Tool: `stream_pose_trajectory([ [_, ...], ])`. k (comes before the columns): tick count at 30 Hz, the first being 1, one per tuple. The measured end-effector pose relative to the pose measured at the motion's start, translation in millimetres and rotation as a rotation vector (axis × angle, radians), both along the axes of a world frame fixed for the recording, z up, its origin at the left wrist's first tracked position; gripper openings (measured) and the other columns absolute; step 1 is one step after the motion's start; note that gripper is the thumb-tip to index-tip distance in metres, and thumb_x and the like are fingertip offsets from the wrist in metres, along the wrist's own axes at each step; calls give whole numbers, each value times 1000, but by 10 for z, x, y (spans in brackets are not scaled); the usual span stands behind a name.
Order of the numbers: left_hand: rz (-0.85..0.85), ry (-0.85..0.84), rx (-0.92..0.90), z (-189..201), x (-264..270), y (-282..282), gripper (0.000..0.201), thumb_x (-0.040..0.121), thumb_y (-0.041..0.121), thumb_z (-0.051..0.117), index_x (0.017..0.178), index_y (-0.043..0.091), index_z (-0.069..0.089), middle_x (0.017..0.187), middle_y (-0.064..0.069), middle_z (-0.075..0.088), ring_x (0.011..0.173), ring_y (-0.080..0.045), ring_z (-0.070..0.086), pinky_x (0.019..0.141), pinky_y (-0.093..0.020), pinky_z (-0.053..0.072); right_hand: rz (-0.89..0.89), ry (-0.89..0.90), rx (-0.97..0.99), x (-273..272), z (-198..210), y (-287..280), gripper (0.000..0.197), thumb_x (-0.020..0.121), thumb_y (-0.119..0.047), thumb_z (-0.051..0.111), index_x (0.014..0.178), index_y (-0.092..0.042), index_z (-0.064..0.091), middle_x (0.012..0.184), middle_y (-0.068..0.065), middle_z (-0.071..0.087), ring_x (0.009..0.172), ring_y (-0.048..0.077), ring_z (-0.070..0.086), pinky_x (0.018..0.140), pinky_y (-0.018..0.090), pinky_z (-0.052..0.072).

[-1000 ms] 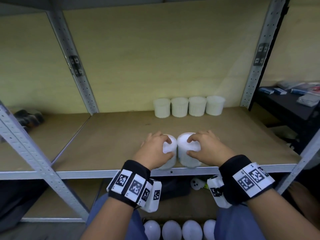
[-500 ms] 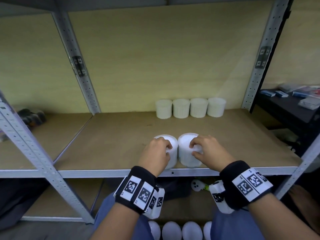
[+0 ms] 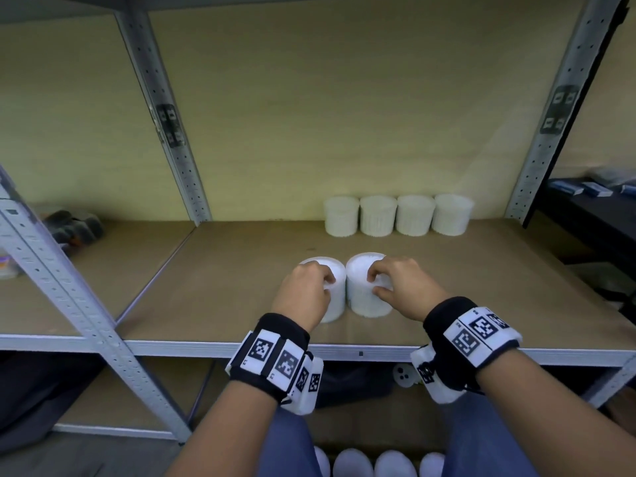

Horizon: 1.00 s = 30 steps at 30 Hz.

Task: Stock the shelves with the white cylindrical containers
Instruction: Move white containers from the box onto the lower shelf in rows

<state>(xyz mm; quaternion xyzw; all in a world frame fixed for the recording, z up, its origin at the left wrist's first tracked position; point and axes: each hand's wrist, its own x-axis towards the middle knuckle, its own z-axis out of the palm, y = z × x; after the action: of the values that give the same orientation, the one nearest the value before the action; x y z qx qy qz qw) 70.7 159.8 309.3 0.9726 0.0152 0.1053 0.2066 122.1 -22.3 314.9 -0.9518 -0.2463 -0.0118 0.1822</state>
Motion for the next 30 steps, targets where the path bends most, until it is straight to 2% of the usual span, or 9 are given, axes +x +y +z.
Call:
stream_pose_trajectory([
  [7,53,-7,17,-28,254,294,33,88,5,52,116,18,65,123,-5,61,110,-24,59,92,-32,48,22,-11,28,334,-69,371,21,87,-19,61,108,-16,64,118,5,62,111,23,57,91,34,47],
  [13,105,-16,24,-24,504,588,33,90,5,52,118,18,65,125,-6,62,115,-24,58,95,-31,46,63,-6,41,700,-90,713,22,88,-15,61,109,-13,65,119,7,63,111,23,57,89,29,45],
  [17,118,-26,22,-24,696,771,33,89,3,52,117,14,66,124,-8,63,116,-25,57,97,-31,45,87,-21,8,937,-110,938,20,87,-14,59,107,-14,63,116,5,64,111,24,57,91,35,50],
  [21,137,-21,23,-43,920,950,32,88,2,53,115,13,67,122,-8,65,113,-26,60,95,-32,47,101,-19,3,1133,-104,1101,22,89,-16,57,110,-14,61,118,4,63,110,24,57,86,31,47],
  [24,152,-26,12,-66,1086,1068,33,87,2,53,115,12,67,121,-10,65,113,-27,60,96,-34,48,120,-1,38,1292,-117,1220,22,90,-15,57,111,-13,61,120,6,62,114,24,56,92,34,48],
  [30,171,-38,2,-107,1424,1301,32,89,2,53,116,11,67,123,-9,65,114,-26,60,97,-32,46,133,-18,62,1612,-153,1462,22,90,-13,58,111,-10,61,119,8,63,112,25,57,92,31,46],
])
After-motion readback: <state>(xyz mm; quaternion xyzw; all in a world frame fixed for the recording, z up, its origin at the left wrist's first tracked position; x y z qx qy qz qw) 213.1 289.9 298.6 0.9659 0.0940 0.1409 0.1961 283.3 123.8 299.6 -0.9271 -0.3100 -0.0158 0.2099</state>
